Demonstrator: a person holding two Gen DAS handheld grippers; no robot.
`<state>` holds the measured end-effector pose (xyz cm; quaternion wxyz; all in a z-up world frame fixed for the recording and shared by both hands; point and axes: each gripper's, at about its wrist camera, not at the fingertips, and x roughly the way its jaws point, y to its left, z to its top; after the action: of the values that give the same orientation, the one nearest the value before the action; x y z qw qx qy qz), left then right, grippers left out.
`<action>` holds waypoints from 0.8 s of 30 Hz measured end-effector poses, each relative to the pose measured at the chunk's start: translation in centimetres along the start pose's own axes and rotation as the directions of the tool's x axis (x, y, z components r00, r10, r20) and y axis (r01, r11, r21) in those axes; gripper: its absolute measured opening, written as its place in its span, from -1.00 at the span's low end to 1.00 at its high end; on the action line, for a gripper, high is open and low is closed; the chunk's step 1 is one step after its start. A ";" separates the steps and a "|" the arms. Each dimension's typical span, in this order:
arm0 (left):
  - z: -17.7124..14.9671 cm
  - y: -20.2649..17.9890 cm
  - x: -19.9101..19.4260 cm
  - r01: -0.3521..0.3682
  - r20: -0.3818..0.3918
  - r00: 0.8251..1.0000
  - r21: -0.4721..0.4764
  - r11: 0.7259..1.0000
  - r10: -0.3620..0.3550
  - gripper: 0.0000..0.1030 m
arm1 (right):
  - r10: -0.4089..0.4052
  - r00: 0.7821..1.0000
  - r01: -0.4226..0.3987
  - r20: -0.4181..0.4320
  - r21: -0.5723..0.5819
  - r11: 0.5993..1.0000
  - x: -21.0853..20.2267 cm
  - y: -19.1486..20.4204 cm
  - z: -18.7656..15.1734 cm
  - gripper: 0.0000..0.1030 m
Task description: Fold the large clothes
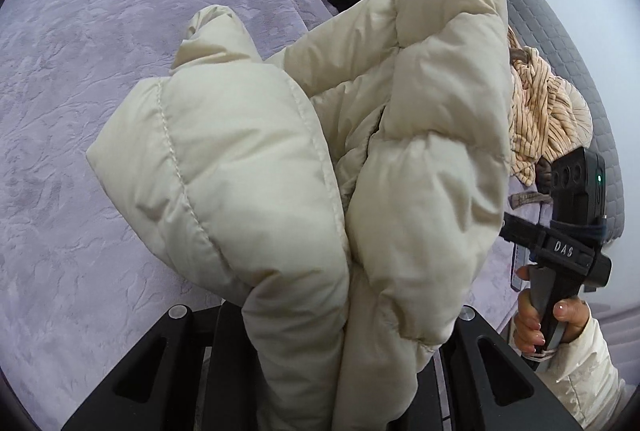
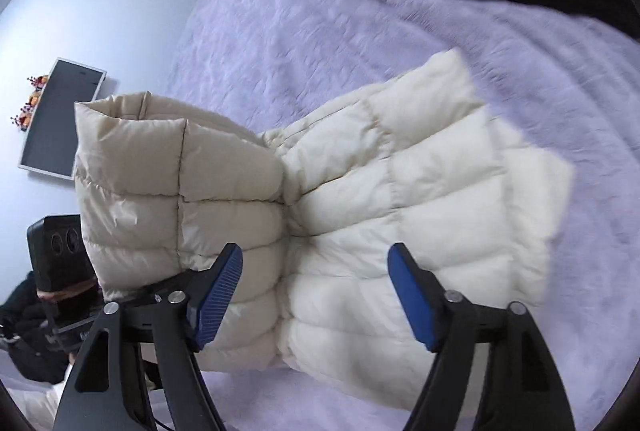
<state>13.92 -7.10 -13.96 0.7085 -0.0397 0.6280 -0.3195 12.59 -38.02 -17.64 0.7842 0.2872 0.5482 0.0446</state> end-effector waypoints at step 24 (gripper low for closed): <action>1.2 -15.7 9.7 0.293 -0.143 0.953 0.205 0.934 -0.268 0.53 | 0.383 0.924 -0.354 -0.027 0.322 0.878 8.5 -14.4 -4.5 -0.83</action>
<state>8.75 -24.82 -14.94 0.6190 -0.0311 0.6148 -0.4878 8.44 -44.90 -33.02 0.6806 0.5040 0.5184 0.1188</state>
